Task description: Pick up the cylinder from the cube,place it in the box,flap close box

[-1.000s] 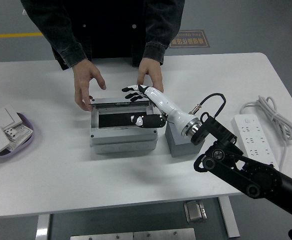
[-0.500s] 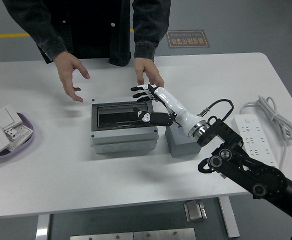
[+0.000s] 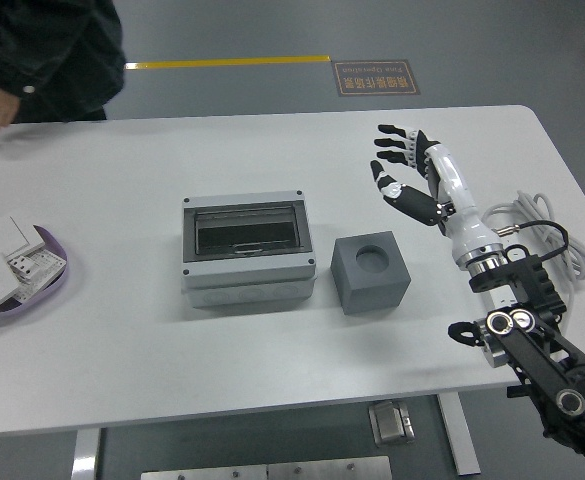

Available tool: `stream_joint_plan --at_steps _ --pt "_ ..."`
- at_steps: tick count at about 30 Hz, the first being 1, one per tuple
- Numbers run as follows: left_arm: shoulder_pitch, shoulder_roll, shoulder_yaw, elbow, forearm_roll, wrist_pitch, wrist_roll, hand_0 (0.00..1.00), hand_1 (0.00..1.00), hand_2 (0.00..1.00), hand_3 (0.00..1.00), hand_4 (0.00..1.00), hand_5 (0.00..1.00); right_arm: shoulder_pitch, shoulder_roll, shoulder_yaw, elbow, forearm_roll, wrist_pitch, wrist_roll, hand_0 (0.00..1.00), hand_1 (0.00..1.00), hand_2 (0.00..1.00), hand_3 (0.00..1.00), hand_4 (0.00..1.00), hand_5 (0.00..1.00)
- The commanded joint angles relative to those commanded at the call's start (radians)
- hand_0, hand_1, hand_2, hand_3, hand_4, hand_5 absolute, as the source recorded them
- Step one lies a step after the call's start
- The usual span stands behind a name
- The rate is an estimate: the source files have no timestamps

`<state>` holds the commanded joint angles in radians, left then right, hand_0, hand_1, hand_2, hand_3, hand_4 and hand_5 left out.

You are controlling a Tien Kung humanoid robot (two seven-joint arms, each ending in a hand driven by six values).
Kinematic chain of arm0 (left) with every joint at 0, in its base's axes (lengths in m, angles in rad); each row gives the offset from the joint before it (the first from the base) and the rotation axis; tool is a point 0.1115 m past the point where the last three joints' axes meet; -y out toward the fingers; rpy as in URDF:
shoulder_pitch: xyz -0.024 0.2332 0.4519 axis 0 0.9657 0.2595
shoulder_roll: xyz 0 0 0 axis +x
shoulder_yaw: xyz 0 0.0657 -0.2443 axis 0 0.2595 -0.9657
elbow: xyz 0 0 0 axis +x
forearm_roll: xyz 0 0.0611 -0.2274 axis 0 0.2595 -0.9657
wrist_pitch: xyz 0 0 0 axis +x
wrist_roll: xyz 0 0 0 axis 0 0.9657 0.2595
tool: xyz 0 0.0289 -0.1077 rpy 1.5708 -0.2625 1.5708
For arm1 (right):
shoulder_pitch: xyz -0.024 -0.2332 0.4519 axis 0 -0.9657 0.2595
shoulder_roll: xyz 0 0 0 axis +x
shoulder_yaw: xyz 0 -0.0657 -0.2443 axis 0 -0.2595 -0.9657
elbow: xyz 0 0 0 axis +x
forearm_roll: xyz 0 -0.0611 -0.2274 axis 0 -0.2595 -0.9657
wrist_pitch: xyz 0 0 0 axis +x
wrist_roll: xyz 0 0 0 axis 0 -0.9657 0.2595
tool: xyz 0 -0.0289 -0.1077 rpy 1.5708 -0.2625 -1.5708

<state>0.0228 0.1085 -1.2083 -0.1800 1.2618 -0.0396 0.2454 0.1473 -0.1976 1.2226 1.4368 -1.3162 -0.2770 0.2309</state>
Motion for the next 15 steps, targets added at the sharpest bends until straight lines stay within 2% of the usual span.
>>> stream_joint_plan --at_steps 2,3,9,14,15 --pt "0.004 -0.001 0.002 0.0 -0.004 0.001 0.001 0.601 0.582 0.557 0.6 0.665 0.256 -0.04 0.018 0.066 -0.017 0.038 0.005 0.024 0.735 0.659 0.7 0.744 0.612 0.172" --pt "0.006 -0.002 0.003 0.0 -0.005 0.0 0.001 0.601 0.582 0.557 0.599 0.665 0.259 -0.06 0.029 0.1 -0.03 0.061 0.01 0.036 0.709 0.649 0.681 0.711 0.587 0.186" --pt "-0.002 0.004 0.002 0.0 0.001 -0.004 -0.007 0.601 0.582 0.558 0.599 0.666 0.257 -0.103 0.056 0.266 -0.057 0.128 0.032 0.074 0.693 0.65 0.678 0.702 0.588 0.174" --pt "-0.012 0.015 0.002 0.0 0.006 -0.008 -0.012 0.601 0.582 0.558 0.599 0.666 0.257 -0.116 0.061 0.342 -0.062 0.149 0.039 0.088 0.693 0.65 0.678 0.702 0.588 0.174" --pt "-0.013 0.016 0.003 0.0 0.006 -0.008 -0.012 0.601 0.582 0.558 0.6 0.667 0.257 -0.117 0.062 0.351 -0.062 0.149 0.04 0.09 0.698 0.655 0.683 0.71 0.618 0.16"
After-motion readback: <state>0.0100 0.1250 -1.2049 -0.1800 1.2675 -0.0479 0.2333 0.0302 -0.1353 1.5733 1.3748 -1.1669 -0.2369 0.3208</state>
